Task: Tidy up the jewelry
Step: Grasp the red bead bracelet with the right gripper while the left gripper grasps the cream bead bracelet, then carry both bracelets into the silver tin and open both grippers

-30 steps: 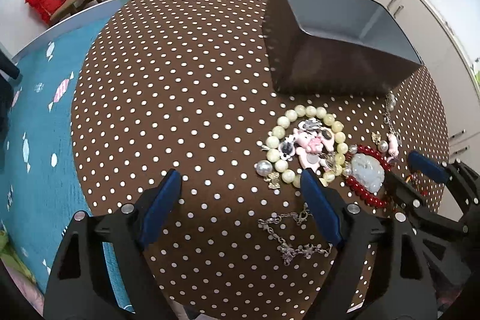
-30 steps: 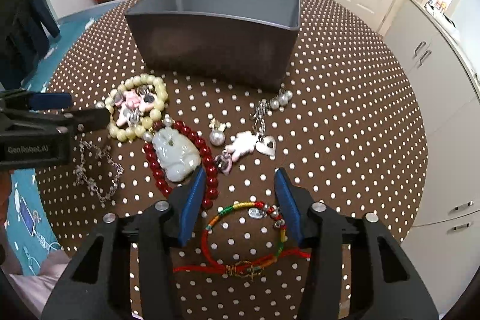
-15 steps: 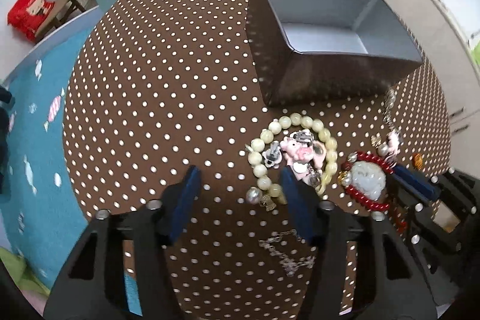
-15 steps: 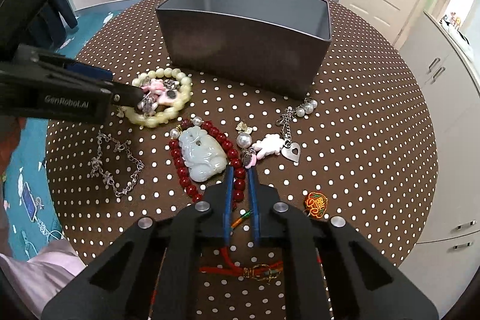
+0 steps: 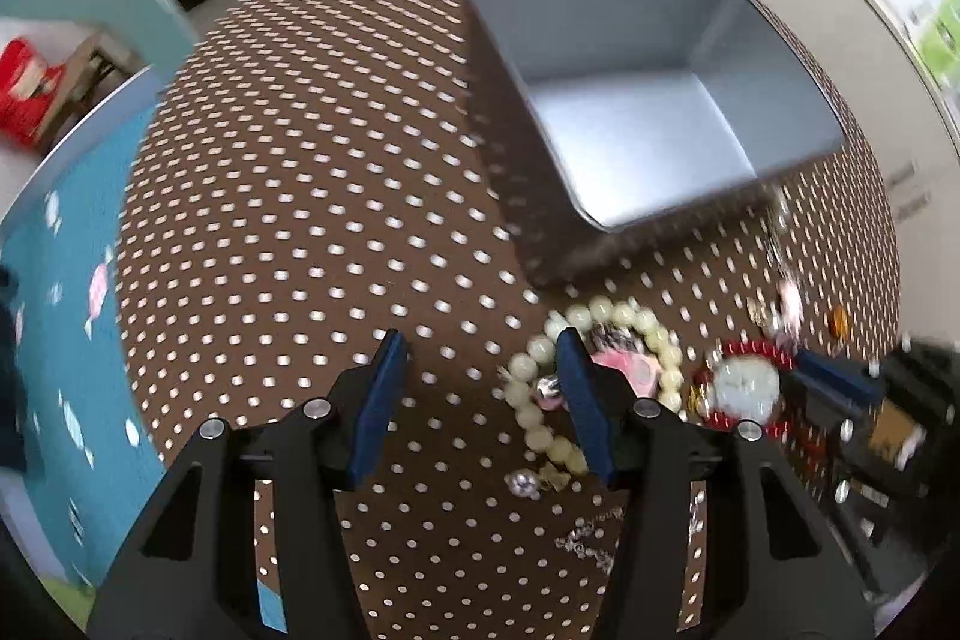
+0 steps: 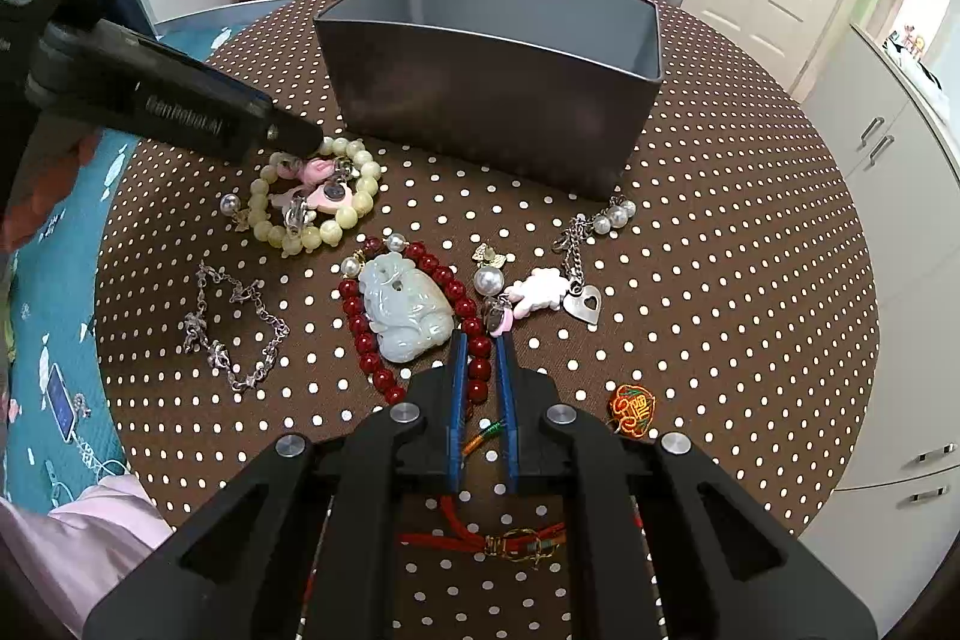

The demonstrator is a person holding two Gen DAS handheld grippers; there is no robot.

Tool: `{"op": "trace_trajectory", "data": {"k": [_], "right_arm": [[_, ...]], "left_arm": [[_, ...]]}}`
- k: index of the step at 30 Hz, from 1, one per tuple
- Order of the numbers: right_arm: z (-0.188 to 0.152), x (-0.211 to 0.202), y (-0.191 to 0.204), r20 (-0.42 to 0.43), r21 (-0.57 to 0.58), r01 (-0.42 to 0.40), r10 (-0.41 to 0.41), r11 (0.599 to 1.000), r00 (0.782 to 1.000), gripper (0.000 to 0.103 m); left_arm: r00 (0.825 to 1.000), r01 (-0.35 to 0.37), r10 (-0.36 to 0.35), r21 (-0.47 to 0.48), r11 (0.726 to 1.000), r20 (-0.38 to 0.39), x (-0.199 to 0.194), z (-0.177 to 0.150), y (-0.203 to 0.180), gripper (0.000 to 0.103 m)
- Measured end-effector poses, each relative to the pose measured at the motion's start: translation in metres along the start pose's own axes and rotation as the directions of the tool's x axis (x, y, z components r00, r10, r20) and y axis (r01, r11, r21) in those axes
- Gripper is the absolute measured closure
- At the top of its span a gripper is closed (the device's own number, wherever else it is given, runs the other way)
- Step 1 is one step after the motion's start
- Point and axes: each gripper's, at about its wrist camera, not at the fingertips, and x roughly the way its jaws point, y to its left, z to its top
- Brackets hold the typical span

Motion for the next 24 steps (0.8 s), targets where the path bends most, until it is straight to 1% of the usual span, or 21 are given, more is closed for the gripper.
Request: {"op": "trace_trajectory", "data": {"k": [3,6,8,9,10,11,12,14,16,18,20,23,24], "right_arm": [[0.001,0.001,0.000,0.000,-0.001,-0.004,0.004,1.000,1.000,0.094],[0.001,0.000,-0.002,0.004,0.002,-0.009,0.009,1.000,1.000,0.094],[0.001,0.000,-0.002,0.006,0.002,-0.009,0.009,1.000,1.000,0.094],[0.001,0.000,-0.002,0.006,0.001,-0.009,0.009,1.000,1.000,0.094],[0.001,0.000,-0.002,0.007,0.000,-0.006,0.006,1.000,1.000,0.096],[0.001,0.000,-0.002,0.005,0.000,-0.005,0.005,1.000,1.000,0.096],[0.002,0.000,-0.002,0.004,-0.002,-0.005,0.005,1.000,1.000,0.096],[0.001,0.000,-0.003,0.004,-0.003,-0.007,0.007,1.000,1.000,0.096],[0.001,0.000,-0.006,0.006,0.008,-0.020,0.020,1.000,1.000,0.096],[0.003,0.000,-0.012,0.002,0.021,-0.042,0.042,0.999,0.999,0.096],[0.005,-0.001,-0.016,0.004,0.031,-0.059,0.059,0.998,0.998,0.096],[0.009,-0.007,-0.019,0.018,0.027,-0.074,0.074,0.997,0.997,0.096],[0.011,-0.010,-0.020,0.028,0.023,-0.075,0.074,0.997,0.997,0.096]], "left_arm": [[1.000,-0.020,0.021,0.062,0.998,-0.017,0.003,0.001,-0.007,0.050],[1.000,-0.022,0.023,0.073,0.997,-0.018,0.004,-0.001,-0.009,0.051],[1.000,-0.024,0.025,0.061,0.998,-0.008,0.003,-0.005,-0.013,0.052],[1.000,-0.017,0.017,0.058,0.998,-0.001,-0.002,-0.012,-0.020,0.061],[1.000,-0.013,0.013,0.064,0.998,0.011,-0.003,-0.024,-0.026,0.081],[1.000,-0.014,0.012,0.074,0.997,0.018,-0.004,-0.026,-0.030,0.090],[1.000,-0.019,0.018,0.076,0.997,0.022,-0.005,-0.028,-0.034,0.093],[0.999,-0.028,0.026,0.053,0.998,0.038,-0.006,-0.031,-0.037,0.094],[0.999,-0.020,0.018,0.040,0.999,0.050,-0.007,-0.035,-0.039,0.094],[0.998,0.011,-0.012,0.005,1.000,0.063,-0.010,-0.039,-0.034,0.094],[0.995,0.061,-0.058,-0.026,0.998,0.081,-0.015,-0.041,-0.026,0.094],[0.989,0.102,-0.096,-0.049,0.994,0.109,-0.025,-0.049,-0.020,0.094],[0.987,0.112,-0.105,-0.056,0.992,0.118,-0.034,-0.047,-0.022,0.094]]}}
